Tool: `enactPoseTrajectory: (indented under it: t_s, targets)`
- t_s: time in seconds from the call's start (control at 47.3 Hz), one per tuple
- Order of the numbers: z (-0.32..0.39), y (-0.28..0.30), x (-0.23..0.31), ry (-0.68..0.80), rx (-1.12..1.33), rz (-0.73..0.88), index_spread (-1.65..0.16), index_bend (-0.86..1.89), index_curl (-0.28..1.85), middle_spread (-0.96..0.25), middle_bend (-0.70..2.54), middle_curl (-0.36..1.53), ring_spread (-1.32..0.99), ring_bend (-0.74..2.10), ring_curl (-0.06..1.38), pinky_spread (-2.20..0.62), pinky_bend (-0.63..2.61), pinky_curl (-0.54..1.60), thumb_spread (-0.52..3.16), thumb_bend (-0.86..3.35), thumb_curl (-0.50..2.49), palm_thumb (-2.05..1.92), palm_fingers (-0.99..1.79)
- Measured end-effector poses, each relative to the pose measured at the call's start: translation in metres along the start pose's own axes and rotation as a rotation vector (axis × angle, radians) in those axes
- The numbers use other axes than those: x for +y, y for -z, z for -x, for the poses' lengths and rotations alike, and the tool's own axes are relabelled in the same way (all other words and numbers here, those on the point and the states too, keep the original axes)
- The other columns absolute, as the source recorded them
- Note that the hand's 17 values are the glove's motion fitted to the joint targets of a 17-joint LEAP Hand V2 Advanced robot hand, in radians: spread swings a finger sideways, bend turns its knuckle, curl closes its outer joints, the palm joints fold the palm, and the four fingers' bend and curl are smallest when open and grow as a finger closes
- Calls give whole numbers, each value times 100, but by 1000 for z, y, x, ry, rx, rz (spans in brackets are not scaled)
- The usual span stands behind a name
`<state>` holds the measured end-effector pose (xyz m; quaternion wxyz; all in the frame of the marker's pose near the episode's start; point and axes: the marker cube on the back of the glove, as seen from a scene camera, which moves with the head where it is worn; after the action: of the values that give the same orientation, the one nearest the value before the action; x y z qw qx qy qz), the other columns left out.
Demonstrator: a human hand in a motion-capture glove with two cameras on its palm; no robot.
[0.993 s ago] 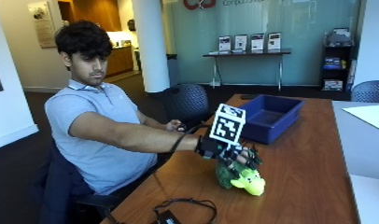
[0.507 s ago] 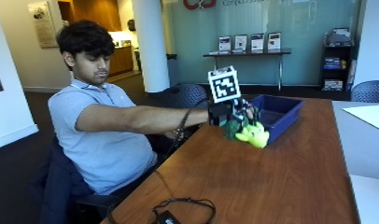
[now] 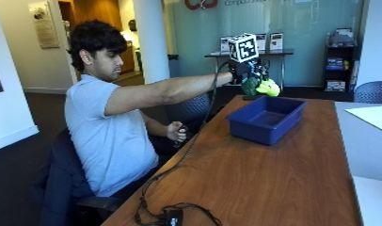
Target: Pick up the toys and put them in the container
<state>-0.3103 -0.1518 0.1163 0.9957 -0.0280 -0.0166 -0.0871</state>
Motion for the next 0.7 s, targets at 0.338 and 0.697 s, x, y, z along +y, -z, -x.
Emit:
enactPoseTrajectory:
  t_s: [0.338, 0.697]
  targets:
    - [14, -49, 4, 107, 29, 274, -30, 14, 24, -1, 16, 32, -10, 36, 31, -15, 120, 43, 150, 23, 36, 7, -10]
    - [-64, 15, 56, 65, 68, 144, -31, 16, 26, 0, 14, 28, -3, 24, 26, 3, 105, 34, 137, -4, 26, -7, -12]
